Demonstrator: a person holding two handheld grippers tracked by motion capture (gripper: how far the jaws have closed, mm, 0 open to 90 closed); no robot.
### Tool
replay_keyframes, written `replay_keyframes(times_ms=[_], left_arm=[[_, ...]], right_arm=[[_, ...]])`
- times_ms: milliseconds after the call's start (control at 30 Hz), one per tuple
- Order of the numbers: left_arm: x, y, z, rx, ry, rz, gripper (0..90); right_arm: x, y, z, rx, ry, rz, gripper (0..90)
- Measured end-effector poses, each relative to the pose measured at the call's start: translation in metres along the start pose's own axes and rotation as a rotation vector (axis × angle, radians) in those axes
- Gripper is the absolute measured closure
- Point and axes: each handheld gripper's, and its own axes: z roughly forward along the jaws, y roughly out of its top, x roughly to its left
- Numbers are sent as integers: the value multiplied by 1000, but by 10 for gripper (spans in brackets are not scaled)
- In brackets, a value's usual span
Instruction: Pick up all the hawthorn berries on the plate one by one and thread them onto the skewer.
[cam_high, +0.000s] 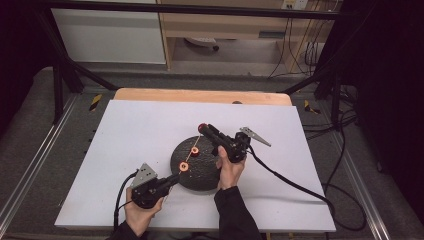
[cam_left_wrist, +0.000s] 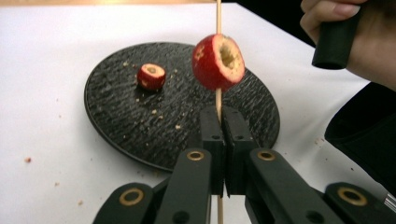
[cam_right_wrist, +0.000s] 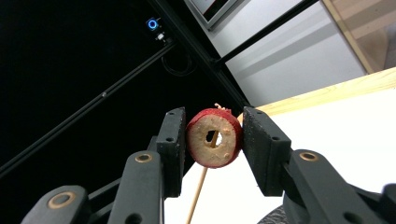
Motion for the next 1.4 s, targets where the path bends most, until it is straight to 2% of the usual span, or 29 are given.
replay_keyframes(times_ms=[300, 433, 500, 567, 700, 967, 1067, 1167, 1400], left_arm=[[0, 3, 1, 22, 8, 32, 886], [1, 6, -1, 12, 16, 46, 887], [1, 12, -2, 6, 21, 39, 887], [2, 16, 0, 13, 32, 38, 887], [4, 19, 4, 17, 28, 23, 886], [1, 30, 15, 19, 34, 36, 884], [2, 31, 18, 19, 27, 33, 884], [4, 30, 18, 19, 28, 48, 884], [15, 22, 5, 35, 28, 74, 882]], right_arm=[[-1, -1, 1, 23, 9, 13, 615], [-2, -2, 1, 38, 17, 27, 616], [-3, -7, 3, 81, 44, 56, 617], [-4, -15, 3, 79, 48, 62, 616], [-1, -23, 2, 106, 56, 47, 615], [4, -32, -3, 145, 61, 5, 612], [5, -35, -4, 161, 56, -9, 611], [6, -34, -4, 168, 50, -28, 602], [9, -21, -13, 201, 2, -130, 408]])
